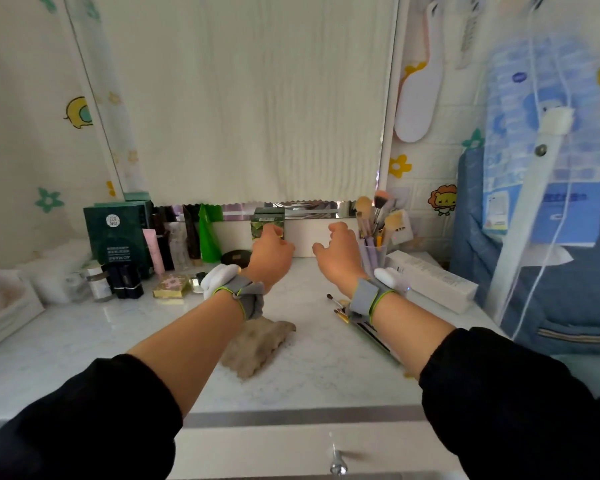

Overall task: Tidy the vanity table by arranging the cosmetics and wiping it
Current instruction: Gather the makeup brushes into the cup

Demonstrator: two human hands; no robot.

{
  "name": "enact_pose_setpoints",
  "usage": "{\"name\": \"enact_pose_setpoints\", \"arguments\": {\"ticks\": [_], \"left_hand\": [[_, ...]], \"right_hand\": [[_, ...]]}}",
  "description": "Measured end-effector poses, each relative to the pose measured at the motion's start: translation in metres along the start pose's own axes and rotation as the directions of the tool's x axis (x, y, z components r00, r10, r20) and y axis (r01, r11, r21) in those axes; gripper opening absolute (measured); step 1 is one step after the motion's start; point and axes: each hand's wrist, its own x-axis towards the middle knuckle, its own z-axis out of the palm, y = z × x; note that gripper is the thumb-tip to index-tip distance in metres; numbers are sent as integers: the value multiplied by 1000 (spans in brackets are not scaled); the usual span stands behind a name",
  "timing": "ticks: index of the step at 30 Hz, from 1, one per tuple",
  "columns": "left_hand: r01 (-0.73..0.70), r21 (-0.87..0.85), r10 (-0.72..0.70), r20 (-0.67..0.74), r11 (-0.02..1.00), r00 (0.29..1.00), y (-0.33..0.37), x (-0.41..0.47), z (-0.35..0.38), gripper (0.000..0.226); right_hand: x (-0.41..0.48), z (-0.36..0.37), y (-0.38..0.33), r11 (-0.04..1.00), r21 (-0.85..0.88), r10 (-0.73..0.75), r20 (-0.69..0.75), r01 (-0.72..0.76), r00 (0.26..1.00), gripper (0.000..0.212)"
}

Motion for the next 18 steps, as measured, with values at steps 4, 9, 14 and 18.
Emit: {"name": "enact_pose_setpoints", "arguments": {"ticks": [4,9,14,18], "left_hand": [[-26,-17,27,66,1000,997,10,-14,20,27],[-36,-33,40,116,999,992,25,-25,46,29],[-46,-14,48,162,999,986,31,-25,72,30],[-37,-7,37,178,999,983,32,-21,90,32]], "right_hand": [[-5,-21,14,999,-52,8,-66,-11,998,48],[-1,-43,36,999,-31,30,-143,-35,989,16],[7,-55,57,996,-15,90,-171,-94,981,16],[18,-55,74,994,13,113,-158,-113,981,31]]}}
